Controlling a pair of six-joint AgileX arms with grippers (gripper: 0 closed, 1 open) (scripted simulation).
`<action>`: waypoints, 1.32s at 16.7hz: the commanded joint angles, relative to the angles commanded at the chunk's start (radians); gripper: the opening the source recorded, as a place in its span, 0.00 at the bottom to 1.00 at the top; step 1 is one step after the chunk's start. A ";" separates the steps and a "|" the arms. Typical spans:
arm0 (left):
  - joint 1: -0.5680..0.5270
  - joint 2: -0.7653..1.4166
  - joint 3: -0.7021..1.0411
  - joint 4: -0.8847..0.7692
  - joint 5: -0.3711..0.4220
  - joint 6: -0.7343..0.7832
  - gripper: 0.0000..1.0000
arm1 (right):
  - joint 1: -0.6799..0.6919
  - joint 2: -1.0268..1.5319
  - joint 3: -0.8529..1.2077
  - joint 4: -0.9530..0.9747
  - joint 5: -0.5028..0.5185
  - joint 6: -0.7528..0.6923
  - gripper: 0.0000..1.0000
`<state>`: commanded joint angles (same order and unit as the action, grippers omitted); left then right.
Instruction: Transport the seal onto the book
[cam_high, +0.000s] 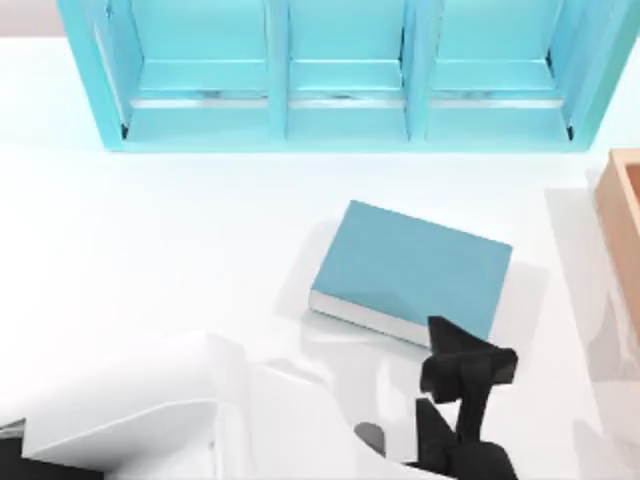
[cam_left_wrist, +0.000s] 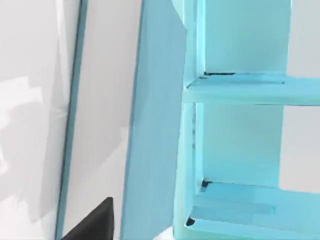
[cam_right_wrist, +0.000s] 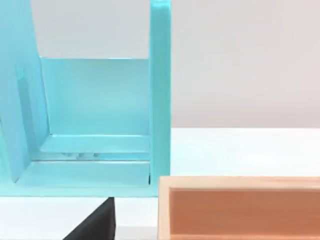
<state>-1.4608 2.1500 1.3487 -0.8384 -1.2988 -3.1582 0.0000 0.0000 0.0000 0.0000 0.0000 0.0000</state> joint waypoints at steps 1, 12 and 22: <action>0.013 -0.016 -0.007 0.012 0.005 0.019 1.00 | 0.000 0.000 0.000 0.000 0.000 0.000 1.00; 0.508 -0.621 -0.344 0.376 0.301 0.924 1.00 | 0.000 0.000 0.000 0.000 0.000 0.000 1.00; 1.113 -1.491 -0.942 0.679 0.866 2.368 1.00 | 0.000 0.000 0.000 0.000 0.000 0.000 1.00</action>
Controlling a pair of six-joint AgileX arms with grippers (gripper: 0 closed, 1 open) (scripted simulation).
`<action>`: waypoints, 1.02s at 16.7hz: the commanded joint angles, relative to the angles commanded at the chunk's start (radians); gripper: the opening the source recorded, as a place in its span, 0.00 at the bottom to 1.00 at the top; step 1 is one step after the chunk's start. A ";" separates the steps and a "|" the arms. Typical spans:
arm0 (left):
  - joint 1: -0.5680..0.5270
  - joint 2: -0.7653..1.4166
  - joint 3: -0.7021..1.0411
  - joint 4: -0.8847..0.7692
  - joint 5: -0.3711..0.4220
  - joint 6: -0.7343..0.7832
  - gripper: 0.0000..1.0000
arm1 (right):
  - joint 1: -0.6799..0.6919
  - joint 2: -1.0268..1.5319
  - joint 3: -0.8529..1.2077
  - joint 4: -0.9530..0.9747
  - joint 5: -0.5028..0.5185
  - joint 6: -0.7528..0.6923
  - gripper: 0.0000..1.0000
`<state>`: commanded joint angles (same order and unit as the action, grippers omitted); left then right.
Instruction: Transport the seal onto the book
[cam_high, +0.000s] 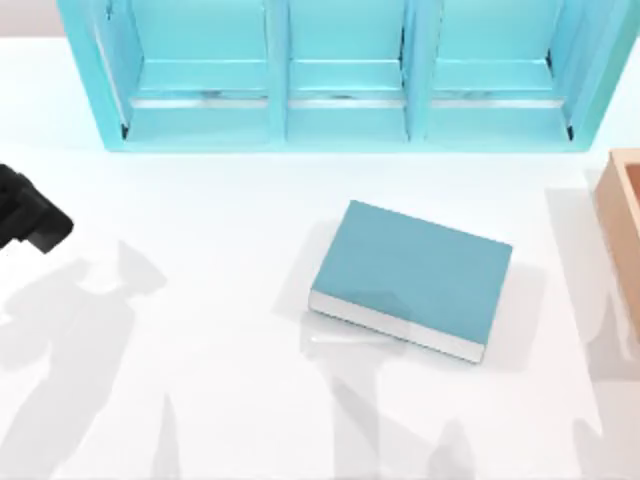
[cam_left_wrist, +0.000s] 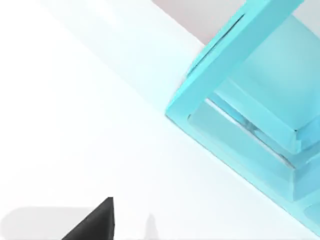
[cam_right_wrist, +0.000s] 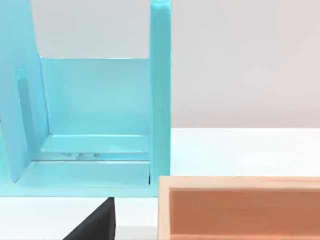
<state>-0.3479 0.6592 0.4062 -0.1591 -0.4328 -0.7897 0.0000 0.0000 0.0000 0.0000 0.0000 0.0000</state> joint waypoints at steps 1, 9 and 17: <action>0.050 -0.086 -0.057 0.022 0.056 0.122 1.00 | 0.000 0.000 0.000 0.000 0.000 0.000 1.00; 0.320 -0.603 -0.373 0.145 0.392 0.732 1.00 | 0.000 0.000 0.000 0.000 0.000 0.000 1.00; 0.348 -0.659 -0.406 0.159 0.433 0.790 1.00 | 0.000 0.000 0.000 0.000 0.000 0.000 1.00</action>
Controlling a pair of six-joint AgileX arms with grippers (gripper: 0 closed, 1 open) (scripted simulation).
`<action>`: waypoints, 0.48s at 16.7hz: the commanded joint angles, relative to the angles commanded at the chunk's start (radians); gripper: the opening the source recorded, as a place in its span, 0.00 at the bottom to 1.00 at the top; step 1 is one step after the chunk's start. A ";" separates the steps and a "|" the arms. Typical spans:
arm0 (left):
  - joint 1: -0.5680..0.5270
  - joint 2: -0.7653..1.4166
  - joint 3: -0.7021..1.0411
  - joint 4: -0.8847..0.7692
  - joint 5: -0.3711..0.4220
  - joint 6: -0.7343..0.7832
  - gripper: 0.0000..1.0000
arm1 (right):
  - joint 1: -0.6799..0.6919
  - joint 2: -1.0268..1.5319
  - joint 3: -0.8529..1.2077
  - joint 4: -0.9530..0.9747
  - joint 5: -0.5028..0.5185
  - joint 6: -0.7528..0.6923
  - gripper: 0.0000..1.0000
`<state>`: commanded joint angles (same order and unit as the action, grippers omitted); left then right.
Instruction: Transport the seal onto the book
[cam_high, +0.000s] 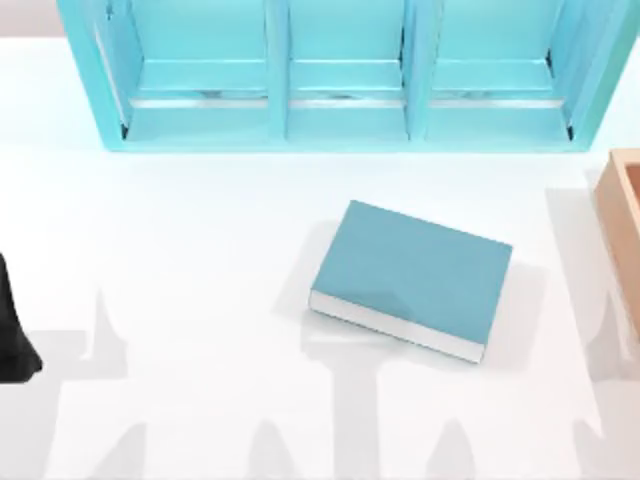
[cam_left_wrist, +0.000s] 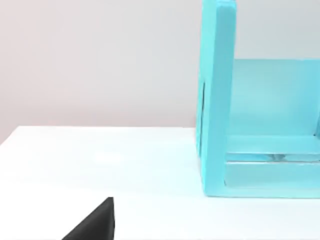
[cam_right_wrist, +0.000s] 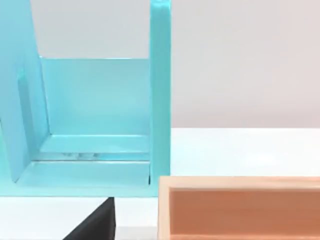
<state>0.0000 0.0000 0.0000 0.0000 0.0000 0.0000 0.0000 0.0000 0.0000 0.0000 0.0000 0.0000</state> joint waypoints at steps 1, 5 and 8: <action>0.000 0.000 0.000 0.000 0.000 0.000 1.00 | 0.000 0.000 0.000 0.000 0.000 0.000 1.00; 0.000 0.000 0.000 0.000 0.000 0.000 1.00 | -0.025 0.106 0.102 -0.082 0.002 -0.020 1.00; 0.000 0.000 0.000 0.000 0.000 0.000 1.00 | -0.059 0.297 0.276 -0.222 0.001 -0.050 1.00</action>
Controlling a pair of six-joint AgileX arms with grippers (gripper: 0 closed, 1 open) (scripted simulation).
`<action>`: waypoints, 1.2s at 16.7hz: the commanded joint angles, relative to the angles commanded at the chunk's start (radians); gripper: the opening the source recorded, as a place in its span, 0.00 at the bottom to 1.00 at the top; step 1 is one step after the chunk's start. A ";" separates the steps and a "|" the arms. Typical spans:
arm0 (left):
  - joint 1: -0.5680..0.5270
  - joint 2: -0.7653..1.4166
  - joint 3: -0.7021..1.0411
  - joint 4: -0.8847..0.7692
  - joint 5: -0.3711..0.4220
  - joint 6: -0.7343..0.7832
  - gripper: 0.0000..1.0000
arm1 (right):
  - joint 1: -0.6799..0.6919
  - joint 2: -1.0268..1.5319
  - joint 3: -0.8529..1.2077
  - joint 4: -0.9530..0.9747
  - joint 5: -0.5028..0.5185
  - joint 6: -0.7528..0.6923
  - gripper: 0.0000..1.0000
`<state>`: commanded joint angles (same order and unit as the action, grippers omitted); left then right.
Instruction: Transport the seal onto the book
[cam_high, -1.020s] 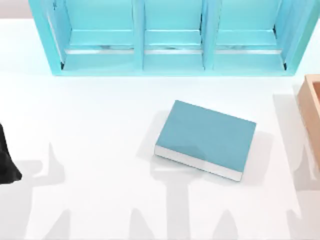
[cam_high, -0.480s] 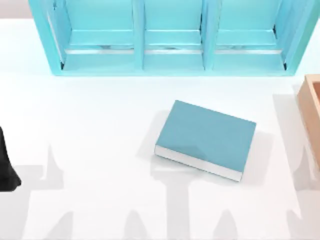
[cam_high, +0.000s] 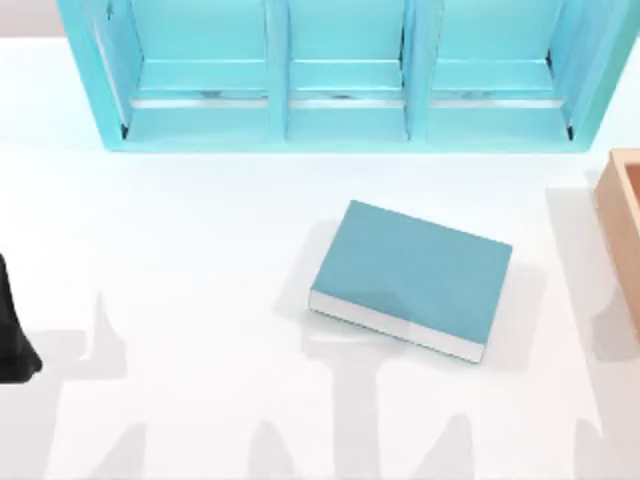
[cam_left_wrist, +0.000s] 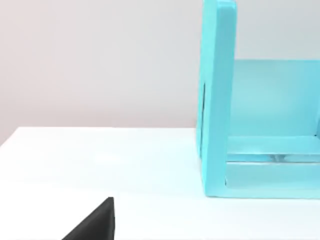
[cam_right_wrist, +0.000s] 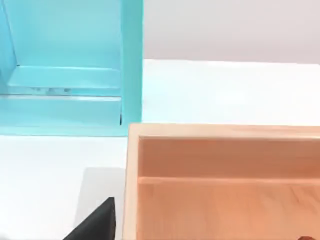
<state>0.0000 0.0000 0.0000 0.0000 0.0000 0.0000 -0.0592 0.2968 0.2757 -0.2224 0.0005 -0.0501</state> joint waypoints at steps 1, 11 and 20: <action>0.000 0.000 0.000 0.000 0.000 0.000 1.00 | -0.013 0.083 0.072 -0.058 -0.001 -0.012 1.00; 0.000 0.000 0.000 0.000 0.000 0.000 1.00 | -0.157 1.095 0.861 -0.720 -0.007 -0.154 1.00; 0.000 0.000 0.000 0.000 0.000 0.000 1.00 | -0.231 1.551 1.242 -1.013 0.000 -0.225 1.00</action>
<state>0.0000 0.0000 0.0000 0.0000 0.0000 0.0000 -0.2901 1.8479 1.5174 -1.2352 0.0004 -0.2756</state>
